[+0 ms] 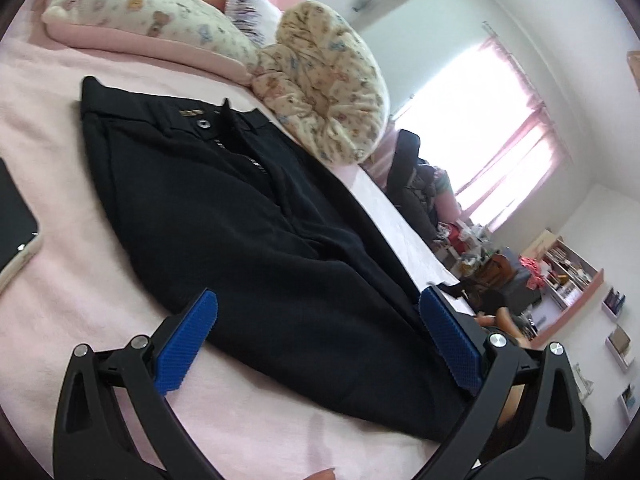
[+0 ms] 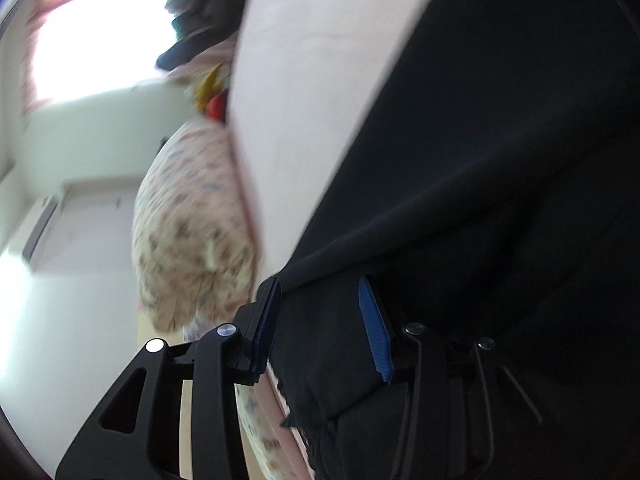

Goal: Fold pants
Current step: 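Lift the held leg with the right tool and lay it over the other leg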

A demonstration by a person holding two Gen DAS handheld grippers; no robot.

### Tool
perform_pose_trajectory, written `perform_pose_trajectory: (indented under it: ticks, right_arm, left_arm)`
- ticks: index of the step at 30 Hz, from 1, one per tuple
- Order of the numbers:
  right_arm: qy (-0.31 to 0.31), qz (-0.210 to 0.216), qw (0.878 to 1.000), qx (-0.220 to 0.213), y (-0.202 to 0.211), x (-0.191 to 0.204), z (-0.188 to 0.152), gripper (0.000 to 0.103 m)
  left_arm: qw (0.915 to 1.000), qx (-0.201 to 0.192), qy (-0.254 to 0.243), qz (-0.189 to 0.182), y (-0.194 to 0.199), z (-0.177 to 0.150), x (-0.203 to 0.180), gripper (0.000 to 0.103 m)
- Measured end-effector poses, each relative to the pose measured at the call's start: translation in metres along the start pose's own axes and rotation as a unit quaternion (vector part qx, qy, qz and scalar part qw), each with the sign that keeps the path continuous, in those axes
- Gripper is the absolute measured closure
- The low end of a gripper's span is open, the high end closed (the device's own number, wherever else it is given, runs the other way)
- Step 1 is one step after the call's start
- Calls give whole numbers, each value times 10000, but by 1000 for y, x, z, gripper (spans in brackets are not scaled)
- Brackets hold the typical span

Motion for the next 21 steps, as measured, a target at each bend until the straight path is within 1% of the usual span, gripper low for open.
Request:
perform_pose_trajectory:
  ticks: [3,4,6,7,10,12,14,15,19,21]
  right_arm:
    - [-180,46,9997,-180,-3,-5,14,59]
    - [-170,56,9995,-277,-1,-5,18,62]
    - [-133,75,9991,-405,0,-5,24,84]
    - [-113,103,9990,-427,0,-5,25,97]
    - [136,248,9990,-358,12,-8,21,100]
    - [457,415,9976,-323,19,0,13,100]
    - [969,502,9937,-250,31,11,0,100]
    - [1129,533,9920,-199,39,12,-7,100]
    - [1624,644,9846,106,54,16,-38,100]
    - [1833,612,9808,244,62,9,-56,100]
  left_arm:
    - [9999,-33,-7,-116,0,-1,-2,2]
    - [9999,-40,-13,-131,0,-1,-2,2]
    - [9999,-14,-34,-124,-3,-1,-3,2]
    - [9999,25,-32,-133,-4,-2,-3,2]
    - [9996,246,57,-157,-14,-5,1,2]
    - [9990,396,94,-189,-19,-7,3,2]
    - [9990,385,67,-205,-19,-7,2,2]
    - [9990,379,53,-220,-19,-7,1,2]
    - [9989,361,117,-268,-18,-7,2,2]
    - [9987,243,270,-365,-14,-5,4,2]
Point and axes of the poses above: each gripper's, at about its wrist camera, not at the fingertips, and y roughly against the way its jaws point, x to its left, z to its top, the point moved 8 cm from there along -y, roughly the way its jaws point, and after that the axes turned 8 degrees about x, right-handed, at the moved point
